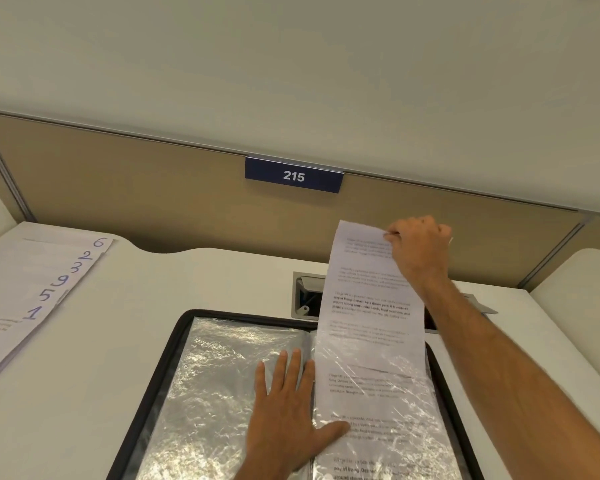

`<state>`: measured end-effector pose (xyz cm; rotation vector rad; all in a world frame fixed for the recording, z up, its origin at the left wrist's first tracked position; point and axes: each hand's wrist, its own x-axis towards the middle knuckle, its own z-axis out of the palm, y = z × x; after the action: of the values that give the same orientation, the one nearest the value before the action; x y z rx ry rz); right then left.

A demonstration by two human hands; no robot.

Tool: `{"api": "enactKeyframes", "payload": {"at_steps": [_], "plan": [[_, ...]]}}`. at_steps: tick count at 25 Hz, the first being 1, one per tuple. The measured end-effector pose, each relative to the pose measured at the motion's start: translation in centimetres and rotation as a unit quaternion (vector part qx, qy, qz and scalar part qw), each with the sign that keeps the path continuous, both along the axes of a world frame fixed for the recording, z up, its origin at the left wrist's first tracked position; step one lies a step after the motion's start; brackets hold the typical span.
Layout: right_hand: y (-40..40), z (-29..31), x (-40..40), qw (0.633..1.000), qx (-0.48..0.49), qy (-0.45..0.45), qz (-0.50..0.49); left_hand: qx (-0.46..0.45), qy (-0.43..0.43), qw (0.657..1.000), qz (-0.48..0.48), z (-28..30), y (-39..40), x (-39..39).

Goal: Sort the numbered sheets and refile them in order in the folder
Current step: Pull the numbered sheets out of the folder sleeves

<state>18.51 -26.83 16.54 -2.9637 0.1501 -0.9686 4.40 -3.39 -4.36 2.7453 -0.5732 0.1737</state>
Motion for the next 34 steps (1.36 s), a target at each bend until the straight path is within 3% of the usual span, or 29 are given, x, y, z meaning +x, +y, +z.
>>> {"api": "enactKeyframes", "payload": {"at_steps": [3,8,10,12,14,16,20,26,29,30,31,32,34], "plan": [[-0.7,2.9,-0.5,0.999,0.016,-0.039,0.007,0.005,0.003,1.0,-0.007,0.0,0.0,0.0],[-0.7,6.5,-2.8,0.995,0.058,-0.04,0.065,0.003,0.087,0.996,-0.013,2.1,0.6,0.1],[-0.2,8.0,-3.9,0.992,0.092,-0.024,0.088,-0.064,0.125,0.99,-0.006,2.6,0.9,0.5],[0.5,9.4,-4.9,0.985,0.121,0.011,0.119,-0.196,0.175,0.965,0.006,3.5,1.5,1.1],[1.6,10.7,-6.0,0.978,0.127,0.054,0.156,-0.348,0.161,0.923,0.043,5.2,2.4,1.5],[3.2,11.7,-7.1,0.969,0.127,0.09,0.191,-0.421,0.118,0.897,0.065,7.9,3.4,2.1],[7.6,13.0,-8.7,0.954,0.137,0.134,0.231,-0.486,0.01,0.869,0.09,12.9,6.3,3.0],[13.9,14.1,-10.2,0.925,0.178,0.173,0.287,-0.547,-0.037,0.829,0.111,16.3,11.8,2.4],[16.1,12.5,-9.7,0.965,0.104,0.057,0.234,-0.551,-0.038,0.824,0.125,16.7,15.1,1.7],[16.7,11.2,-9.6,0.973,0.128,0.011,0.194,-0.547,-0.04,0.825,0.134,16.8,16.6,1.5],[17.5,9.9,-9.8,0.962,0.218,-0.001,0.166,-0.541,-0.044,0.827,0.144,16.8,18.1,1.5],[18.3,8.0,-10.0,0.919,0.36,0.026,0.157,-0.534,-0.047,0.829,0.157,16.9,19.6,1.5],[20.4,3.6,-10.3,0.749,0.623,0.139,0.176,-0.526,-0.046,0.828,0.186,16.8,22.7,1.7]]}}
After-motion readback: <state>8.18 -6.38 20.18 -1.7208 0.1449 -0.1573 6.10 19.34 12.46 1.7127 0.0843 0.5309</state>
